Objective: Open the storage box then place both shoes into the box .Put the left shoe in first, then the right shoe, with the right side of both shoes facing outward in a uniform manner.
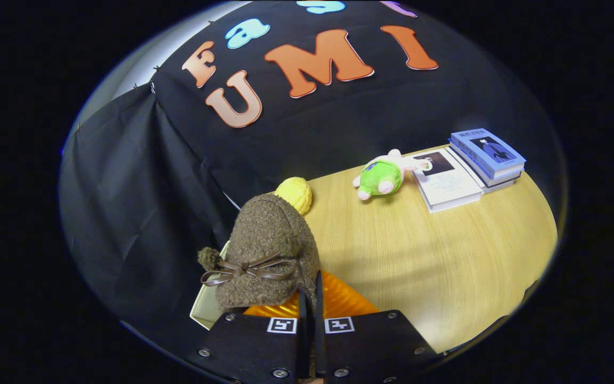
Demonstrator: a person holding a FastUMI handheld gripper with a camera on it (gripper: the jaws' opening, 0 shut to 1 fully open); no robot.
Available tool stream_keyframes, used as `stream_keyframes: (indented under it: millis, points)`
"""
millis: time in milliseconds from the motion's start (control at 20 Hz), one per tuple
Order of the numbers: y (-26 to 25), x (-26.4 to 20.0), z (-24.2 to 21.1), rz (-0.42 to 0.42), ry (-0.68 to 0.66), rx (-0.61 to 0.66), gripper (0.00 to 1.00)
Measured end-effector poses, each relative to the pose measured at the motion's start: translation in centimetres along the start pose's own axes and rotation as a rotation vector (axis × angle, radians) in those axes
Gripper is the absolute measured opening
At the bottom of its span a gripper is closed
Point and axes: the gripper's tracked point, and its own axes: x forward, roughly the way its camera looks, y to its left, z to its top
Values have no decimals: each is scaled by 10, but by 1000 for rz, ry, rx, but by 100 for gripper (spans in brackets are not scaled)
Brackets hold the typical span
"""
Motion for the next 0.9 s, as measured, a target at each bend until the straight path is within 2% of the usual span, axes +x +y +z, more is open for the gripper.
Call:
stream_keyframes:
  millis: [450, 700, 900]
  points:
    - [77, 39, -27, 87, 83, 8, 5]
    - [102, 61, -41, 91, 120, 24, 5]
    - [105, 78, -56, 55, 144, 5, 5]
